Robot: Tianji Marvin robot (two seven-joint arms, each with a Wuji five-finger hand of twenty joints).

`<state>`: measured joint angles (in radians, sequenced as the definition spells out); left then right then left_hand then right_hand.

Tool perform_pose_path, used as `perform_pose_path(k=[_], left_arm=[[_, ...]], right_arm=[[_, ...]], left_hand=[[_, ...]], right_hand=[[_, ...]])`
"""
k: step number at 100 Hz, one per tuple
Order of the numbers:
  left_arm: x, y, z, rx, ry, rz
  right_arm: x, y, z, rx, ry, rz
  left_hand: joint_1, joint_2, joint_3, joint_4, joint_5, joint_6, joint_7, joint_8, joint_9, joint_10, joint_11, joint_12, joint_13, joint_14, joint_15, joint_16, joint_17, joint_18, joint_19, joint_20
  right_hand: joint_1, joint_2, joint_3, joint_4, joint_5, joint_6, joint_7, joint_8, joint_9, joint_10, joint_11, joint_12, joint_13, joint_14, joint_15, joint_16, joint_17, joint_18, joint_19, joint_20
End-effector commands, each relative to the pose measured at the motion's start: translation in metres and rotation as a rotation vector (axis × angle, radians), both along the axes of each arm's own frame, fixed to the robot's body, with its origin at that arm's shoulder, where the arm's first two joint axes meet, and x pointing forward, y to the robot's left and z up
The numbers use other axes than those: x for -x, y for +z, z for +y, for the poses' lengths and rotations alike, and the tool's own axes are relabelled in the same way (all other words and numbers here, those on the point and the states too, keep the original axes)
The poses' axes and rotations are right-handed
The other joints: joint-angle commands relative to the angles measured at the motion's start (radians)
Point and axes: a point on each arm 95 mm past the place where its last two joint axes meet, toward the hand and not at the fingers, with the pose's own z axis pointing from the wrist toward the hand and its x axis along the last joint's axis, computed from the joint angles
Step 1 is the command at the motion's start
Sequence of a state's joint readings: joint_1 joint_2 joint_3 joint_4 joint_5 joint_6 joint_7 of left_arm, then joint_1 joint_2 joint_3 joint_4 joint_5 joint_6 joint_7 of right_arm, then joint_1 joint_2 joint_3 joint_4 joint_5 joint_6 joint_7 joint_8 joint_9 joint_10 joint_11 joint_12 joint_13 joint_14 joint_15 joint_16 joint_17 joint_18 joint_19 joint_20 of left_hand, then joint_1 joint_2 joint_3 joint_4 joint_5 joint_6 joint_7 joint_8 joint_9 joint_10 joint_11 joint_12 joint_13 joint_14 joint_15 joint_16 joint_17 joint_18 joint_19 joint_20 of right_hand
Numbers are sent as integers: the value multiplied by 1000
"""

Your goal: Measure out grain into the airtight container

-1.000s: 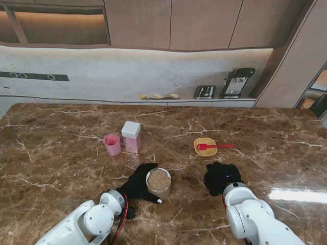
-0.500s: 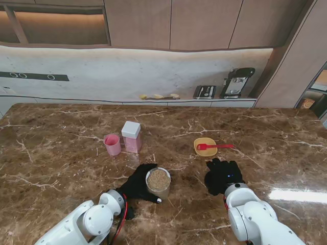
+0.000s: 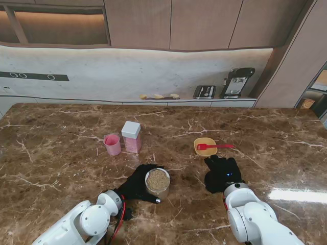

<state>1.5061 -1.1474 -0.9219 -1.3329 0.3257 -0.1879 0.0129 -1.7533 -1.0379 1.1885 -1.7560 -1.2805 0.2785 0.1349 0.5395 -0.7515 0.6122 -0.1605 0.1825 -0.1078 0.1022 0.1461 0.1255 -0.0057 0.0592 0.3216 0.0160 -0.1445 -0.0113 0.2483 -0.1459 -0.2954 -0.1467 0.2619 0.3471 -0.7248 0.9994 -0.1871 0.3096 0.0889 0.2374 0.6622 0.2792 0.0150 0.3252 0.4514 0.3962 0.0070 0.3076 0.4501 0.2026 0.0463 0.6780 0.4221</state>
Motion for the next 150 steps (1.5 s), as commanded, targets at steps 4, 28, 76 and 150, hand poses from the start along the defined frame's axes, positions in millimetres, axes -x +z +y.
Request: perform_pose_path(k=[4,28,76,150], left_arm=[[15,-22,9,-29,11,55],[15,-16,14,-27,17,45],[20,23,36,-6,76,-82],[20,107,79,-79,12,-336]], right_arm=[[2,-4,0,-10,-2,16],[4,2,1,-30,2,-10],[1,27,1,-91,25,-109],[-82,72,-28,-83,76,-157]], left_hand=[[-67,-19,47,-5,-48,-6,-85,-19,-7,-16,-37,-8,21,178,22,-10,111,312,172,-10],[-102,-31,73,-18,-47,22,-138,-36,-9,-17,-49,-32,19,173,13,-28,110,311,164,-24],[-114,-13,55,-21,-45,32,-120,-24,-8,-12,-44,-45,19,181,15,-40,117,292,141,-72],[102,399,-615,134,144,188,92,64,67,3,118,-83,108,139,107,93,148,151,419,115]], right_hand=[[-25,6,-11,48,-26,26,-11,-11,-9,13,-13,-21,-43,12,-2,-42,-20,7,-28,31],[-25,8,-9,49,-27,24,-11,-12,-10,14,-15,-22,-68,4,-21,-50,-39,6,-44,36],[-21,37,-38,54,-23,13,-16,-16,-9,14,-29,-26,-88,1,-34,-51,-115,1,-99,38],[-66,160,71,96,305,-145,104,-46,289,-19,-71,-82,163,-21,-83,-130,9,-39,-110,-70]])
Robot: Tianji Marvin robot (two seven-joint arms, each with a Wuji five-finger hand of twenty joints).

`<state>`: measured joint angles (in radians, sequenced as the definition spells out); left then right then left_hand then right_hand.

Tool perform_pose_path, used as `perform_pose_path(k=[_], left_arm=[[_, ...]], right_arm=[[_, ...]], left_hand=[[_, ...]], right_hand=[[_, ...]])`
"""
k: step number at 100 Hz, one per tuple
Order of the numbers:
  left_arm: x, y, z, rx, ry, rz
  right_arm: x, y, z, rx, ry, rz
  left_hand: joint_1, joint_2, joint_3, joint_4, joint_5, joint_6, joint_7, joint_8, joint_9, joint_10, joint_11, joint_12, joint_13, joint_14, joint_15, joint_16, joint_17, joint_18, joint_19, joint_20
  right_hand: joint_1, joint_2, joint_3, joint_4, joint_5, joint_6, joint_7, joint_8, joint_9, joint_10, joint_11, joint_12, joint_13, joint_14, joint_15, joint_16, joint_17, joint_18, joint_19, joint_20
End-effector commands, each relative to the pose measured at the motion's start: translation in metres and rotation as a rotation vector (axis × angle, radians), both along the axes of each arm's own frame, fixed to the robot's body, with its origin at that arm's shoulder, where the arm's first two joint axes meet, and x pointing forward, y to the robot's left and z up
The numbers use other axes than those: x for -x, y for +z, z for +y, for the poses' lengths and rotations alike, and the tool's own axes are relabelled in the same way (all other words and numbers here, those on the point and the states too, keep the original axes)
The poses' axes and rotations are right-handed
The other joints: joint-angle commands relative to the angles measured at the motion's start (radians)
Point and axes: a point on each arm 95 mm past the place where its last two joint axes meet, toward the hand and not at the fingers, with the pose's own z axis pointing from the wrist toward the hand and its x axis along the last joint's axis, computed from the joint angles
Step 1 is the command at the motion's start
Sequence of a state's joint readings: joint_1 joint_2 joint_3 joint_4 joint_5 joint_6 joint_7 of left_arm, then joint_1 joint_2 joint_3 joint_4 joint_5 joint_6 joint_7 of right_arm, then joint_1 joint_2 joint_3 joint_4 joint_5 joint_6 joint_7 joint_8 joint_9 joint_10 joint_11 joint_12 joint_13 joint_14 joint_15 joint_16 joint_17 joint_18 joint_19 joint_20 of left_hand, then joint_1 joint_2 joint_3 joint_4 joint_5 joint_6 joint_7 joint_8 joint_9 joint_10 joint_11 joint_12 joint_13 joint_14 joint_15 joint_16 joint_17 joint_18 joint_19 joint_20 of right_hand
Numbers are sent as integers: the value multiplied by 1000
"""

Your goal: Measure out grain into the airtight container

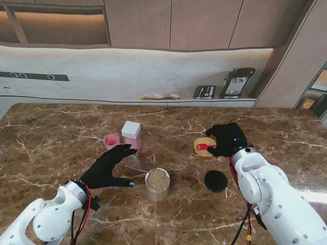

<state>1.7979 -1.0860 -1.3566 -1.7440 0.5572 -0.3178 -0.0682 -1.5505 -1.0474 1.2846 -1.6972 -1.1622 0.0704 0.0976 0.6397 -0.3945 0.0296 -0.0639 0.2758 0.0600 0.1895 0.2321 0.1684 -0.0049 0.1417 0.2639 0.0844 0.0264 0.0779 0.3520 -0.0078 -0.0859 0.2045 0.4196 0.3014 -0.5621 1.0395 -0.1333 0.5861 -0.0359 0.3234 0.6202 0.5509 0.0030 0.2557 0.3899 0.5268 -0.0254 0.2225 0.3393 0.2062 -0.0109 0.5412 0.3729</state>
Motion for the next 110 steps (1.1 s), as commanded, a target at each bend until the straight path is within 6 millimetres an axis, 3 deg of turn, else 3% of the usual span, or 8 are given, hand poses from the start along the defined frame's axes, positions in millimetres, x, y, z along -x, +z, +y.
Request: perform_pose_path(k=[1,4,8,49,110], left_arm=[[1,0,2,2,3,-7],[1,1,4,2,6,-13],[1,3,5,1,6,-19],[-1,19,11,-43,-8,-58],[5,9,9,-52,6,-45]], right_arm=[[-9,-1,-6,29,-15,9],[-13,-3,-6,37,-19,8],[-17,-5,-6,45,-24,5],[-49,-34,-7,135,-81,18],[-60,-63,-3,194,-89,56]], left_hand=[[1,44,-32,38,59,21,6,-25,27,2,42,-28,46,-32,18,-13,12,-59,81,-46],[1,45,-30,39,73,22,13,-38,33,4,59,-52,57,-33,24,-19,10,-59,142,-97],[1,49,-28,40,80,20,17,-42,40,3,66,-59,65,-36,27,-21,17,-58,164,-113],[-3,62,-17,46,92,15,34,-36,49,6,70,-62,69,-34,37,-27,12,-53,204,-144],[-5,58,-1,46,90,11,57,-16,53,7,71,-62,71,-32,41,-29,7,-47,227,-164]], right_hand=[[-22,-1,30,41,31,-21,20,-5,19,-6,-2,-20,33,14,3,-18,6,20,30,-20],[-23,1,31,39,40,-26,26,-5,22,-3,-2,-21,27,27,4,-15,5,31,38,-19],[-20,2,37,37,50,-33,39,-5,20,0,-3,-21,9,40,7,-8,-8,44,58,-15],[53,-67,76,10,122,-67,101,12,-28,13,6,-17,-54,33,32,9,-26,47,86,-1],[72,-81,103,-1,158,-83,131,21,-14,17,29,-24,-13,35,80,30,4,69,131,29]])
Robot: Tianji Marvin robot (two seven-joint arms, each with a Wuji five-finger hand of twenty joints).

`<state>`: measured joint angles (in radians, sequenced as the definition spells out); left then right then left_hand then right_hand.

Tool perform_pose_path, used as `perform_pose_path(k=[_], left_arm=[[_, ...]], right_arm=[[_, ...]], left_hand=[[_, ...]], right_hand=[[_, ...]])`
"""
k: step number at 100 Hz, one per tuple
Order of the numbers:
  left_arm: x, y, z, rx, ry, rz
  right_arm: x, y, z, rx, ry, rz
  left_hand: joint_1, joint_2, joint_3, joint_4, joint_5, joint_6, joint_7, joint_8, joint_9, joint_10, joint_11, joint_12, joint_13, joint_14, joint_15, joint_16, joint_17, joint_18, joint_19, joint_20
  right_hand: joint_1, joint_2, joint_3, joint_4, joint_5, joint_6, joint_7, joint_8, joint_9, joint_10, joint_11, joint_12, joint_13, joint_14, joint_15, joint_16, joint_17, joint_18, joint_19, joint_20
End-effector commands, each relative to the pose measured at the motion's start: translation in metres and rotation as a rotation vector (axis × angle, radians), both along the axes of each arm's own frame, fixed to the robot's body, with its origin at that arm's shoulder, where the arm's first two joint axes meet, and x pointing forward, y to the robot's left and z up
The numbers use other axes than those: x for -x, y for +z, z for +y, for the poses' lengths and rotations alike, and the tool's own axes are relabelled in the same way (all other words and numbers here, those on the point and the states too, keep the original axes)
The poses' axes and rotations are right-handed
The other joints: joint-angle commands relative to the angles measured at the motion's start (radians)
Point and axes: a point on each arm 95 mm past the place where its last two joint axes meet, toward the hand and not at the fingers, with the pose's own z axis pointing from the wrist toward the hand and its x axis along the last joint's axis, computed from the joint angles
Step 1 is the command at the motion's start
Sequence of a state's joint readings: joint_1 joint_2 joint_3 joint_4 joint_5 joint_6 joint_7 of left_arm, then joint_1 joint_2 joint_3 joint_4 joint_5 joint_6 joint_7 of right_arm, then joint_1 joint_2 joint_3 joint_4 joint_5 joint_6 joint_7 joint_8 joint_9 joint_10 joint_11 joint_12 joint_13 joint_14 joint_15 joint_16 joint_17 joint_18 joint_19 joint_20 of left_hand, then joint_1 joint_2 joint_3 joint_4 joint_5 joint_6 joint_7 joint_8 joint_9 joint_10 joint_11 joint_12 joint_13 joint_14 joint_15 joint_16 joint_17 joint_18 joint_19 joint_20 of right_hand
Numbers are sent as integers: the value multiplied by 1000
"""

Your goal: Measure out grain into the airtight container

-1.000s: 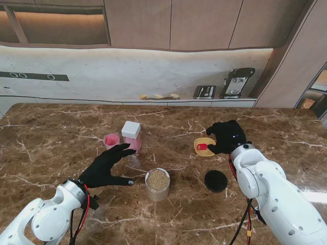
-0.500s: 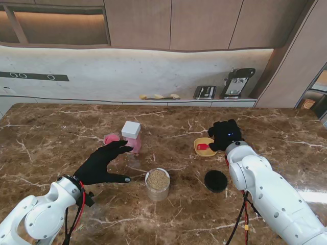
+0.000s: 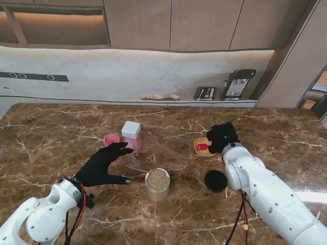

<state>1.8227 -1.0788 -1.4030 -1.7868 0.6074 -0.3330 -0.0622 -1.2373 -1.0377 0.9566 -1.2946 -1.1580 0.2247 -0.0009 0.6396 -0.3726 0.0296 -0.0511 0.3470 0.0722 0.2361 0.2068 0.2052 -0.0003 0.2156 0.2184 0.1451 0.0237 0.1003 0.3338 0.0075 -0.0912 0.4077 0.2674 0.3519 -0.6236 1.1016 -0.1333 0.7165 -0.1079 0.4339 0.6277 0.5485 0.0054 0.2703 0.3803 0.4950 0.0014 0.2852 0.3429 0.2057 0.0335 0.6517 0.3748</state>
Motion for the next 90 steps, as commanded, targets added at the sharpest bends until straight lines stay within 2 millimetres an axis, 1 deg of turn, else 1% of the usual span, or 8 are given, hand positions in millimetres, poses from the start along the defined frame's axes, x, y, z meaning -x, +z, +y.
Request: perform_pose_path(k=[1,30,41,54,77,90], left_arm=[[3,-5,0,-6,3,14],[6,-9,0,-9,11,22],[7,-9,0,-11,13,21],[8,-9,1,-14,13,24],[10,-10,1,-12,18,25],[10,-11,1,-13,18,30]], right_arm=[[0,-6,-4,12,-18,12],[-3,-12,0,48,2,-3],[-4,-14,2,55,7,2],[-4,-16,4,70,10,7],[-6,-18,5,88,9,12],[-6,-18,7,101,10,18]], left_hand=[[-5,35,-1,33,18,-1,11,9,15,3,-3,-17,10,-29,18,-11,-9,-42,24,-12],[-9,39,8,33,11,-1,10,12,13,1,-4,-17,7,-31,16,-12,-9,-44,20,-22],[-10,40,12,33,9,-2,10,13,13,2,-4,-17,7,-33,15,-12,-9,-44,19,-24],[-11,40,18,33,5,-2,10,15,11,1,-5,-17,5,-32,14,-12,-10,-44,16,-28],[-12,40,28,34,2,2,11,18,12,5,-3,-17,5,-29,15,-11,-10,-42,14,-29],[-13,41,34,34,0,1,11,19,12,4,-2,-16,4,-30,15,-10,-10,-43,14,-29]], right_hand=[[21,-20,41,-2,29,-10,21,14,-10,15,15,-14,19,8,19,27,5,25,21,28],[40,-41,47,-8,50,-29,36,17,-5,13,19,-17,11,9,19,31,0,27,26,33],[41,-37,45,-17,49,-30,37,14,-6,12,20,-17,10,9,19,31,1,27,26,34],[42,-33,49,-17,49,-27,36,10,-6,13,21,-18,11,7,19,31,0,27,27,34],[49,-25,44,-47,52,-28,45,-6,-3,13,25,-19,17,6,24,31,5,26,31,35],[54,-26,43,-54,52,-30,51,-15,0,12,27,-19,20,6,26,32,8,27,34,36]])
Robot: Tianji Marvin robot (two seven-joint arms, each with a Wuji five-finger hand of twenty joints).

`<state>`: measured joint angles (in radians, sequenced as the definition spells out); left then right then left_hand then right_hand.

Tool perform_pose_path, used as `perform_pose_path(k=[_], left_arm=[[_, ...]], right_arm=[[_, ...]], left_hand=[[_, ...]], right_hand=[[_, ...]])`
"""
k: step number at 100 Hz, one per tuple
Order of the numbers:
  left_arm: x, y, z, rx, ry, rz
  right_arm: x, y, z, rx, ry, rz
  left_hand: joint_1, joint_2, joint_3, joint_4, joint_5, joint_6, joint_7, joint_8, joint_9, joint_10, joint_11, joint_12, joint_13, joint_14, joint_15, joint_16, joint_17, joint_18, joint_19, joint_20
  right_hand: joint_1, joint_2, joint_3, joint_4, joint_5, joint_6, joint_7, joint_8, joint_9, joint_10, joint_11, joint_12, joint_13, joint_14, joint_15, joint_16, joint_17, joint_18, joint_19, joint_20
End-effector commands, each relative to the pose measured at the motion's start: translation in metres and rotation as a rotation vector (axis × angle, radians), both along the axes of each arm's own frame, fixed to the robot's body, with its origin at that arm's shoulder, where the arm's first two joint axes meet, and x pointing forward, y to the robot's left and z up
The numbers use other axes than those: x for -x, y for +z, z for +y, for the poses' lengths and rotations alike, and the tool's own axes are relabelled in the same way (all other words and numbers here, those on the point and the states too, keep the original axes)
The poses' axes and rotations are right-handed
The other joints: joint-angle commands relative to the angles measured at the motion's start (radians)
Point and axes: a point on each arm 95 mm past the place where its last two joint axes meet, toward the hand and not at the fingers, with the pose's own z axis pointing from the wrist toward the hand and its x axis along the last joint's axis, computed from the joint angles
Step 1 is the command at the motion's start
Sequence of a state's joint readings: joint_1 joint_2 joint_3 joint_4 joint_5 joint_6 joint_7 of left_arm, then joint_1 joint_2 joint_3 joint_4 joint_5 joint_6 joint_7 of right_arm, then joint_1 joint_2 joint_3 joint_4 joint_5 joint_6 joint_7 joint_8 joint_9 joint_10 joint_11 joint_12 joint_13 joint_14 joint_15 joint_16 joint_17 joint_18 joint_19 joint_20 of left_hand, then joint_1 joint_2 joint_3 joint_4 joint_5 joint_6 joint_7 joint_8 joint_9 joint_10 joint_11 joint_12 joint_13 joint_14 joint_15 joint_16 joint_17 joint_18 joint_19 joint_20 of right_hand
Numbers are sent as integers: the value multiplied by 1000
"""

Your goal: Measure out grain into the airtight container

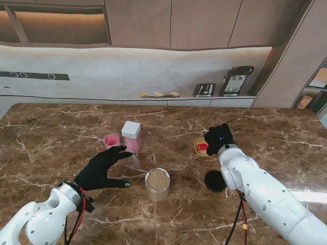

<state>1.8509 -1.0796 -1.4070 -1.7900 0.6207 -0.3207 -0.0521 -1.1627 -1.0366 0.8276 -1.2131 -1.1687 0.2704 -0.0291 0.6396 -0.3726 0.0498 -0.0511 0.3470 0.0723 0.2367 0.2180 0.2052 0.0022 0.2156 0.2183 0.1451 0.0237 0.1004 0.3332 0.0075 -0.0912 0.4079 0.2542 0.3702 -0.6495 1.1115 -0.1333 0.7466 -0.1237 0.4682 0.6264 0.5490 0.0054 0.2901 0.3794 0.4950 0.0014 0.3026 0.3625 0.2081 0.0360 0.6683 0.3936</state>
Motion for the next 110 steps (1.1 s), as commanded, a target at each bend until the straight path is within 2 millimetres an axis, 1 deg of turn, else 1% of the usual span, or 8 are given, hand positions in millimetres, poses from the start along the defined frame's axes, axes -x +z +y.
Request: perform_pose_path(k=[1,74,77,87,102,104,106,110], left_arm=[[3,-3,-1,-3,2,12],[3,-5,-1,-9,3,14],[3,-5,-1,-9,3,15],[3,-5,1,-16,4,12],[4,-5,3,-16,15,13],[4,-5,4,-17,16,12],[4,-5,4,-17,17,12],[5,-5,4,-17,18,12]], right_arm=[[0,-3,-3,14,-14,17],[-2,-9,1,55,-35,25],[-2,-9,1,55,-36,24],[-3,-10,1,55,-38,18],[-3,-11,2,54,-45,23],[-3,-11,2,54,-46,22],[-3,-12,2,54,-47,22],[-3,-12,3,55,-47,19]], left_hand=[[-13,40,14,34,0,1,11,8,12,2,-2,-16,5,-30,15,-9,-10,-42,13,-16],[-21,41,44,31,-15,-10,4,7,4,2,-4,-17,-3,-31,11,-10,-12,-43,0,-19],[-23,39,45,30,-14,-10,4,7,4,2,-5,-17,-3,-31,11,-10,-12,-43,-2,-19],[-29,47,47,30,-17,-9,2,6,-2,2,-7,-18,-8,-33,8,-11,-15,-42,-9,-21],[-26,46,51,30,-17,-9,-1,5,-3,1,-7,-19,-9,-31,7,-11,-13,-43,-18,-22],[-27,45,51,30,-18,-11,-2,5,-3,1,-7,-19,-8,-32,7,-11,-13,-42,-19,-22],[-26,45,52,30,-18,-9,-3,5,-3,2,-7,-19,-8,-32,7,-11,-13,-42,-20,-22],[-25,45,53,30,-17,-10,-3,5,-3,2,-7,-19,-9,-32,7,-11,-13,-41,-21,-21]], right_hand=[[36,0,34,-55,22,-14,18,-14,0,13,8,-18,21,6,9,12,6,25,18,17],[73,-11,19,-111,29,-25,84,-62,31,7,23,-17,57,1,24,15,34,28,46,18],[77,-15,18,-123,22,-28,128,-102,34,7,25,-18,59,0,25,15,34,28,54,12],[99,-34,9,-140,30,-38,171,-107,46,4,30,-17,72,0,29,15,43,30,62,11],[110,-49,8,-143,34,-41,191,-110,51,5,31,-17,77,-1,30,15,47,32,66,11],[117,-52,6,-149,31,-44,209,-112,52,5,33,-17,79,0,30,15,48,32,69,10],[121,-57,6,-153,26,-50,250,-143,54,4,34,-18,81,0,31,15,49,32,73,6],[128,-66,4,-156,27,-59,276,-147,61,1,37,-17,86,0,33,16,53,34,77,5]])
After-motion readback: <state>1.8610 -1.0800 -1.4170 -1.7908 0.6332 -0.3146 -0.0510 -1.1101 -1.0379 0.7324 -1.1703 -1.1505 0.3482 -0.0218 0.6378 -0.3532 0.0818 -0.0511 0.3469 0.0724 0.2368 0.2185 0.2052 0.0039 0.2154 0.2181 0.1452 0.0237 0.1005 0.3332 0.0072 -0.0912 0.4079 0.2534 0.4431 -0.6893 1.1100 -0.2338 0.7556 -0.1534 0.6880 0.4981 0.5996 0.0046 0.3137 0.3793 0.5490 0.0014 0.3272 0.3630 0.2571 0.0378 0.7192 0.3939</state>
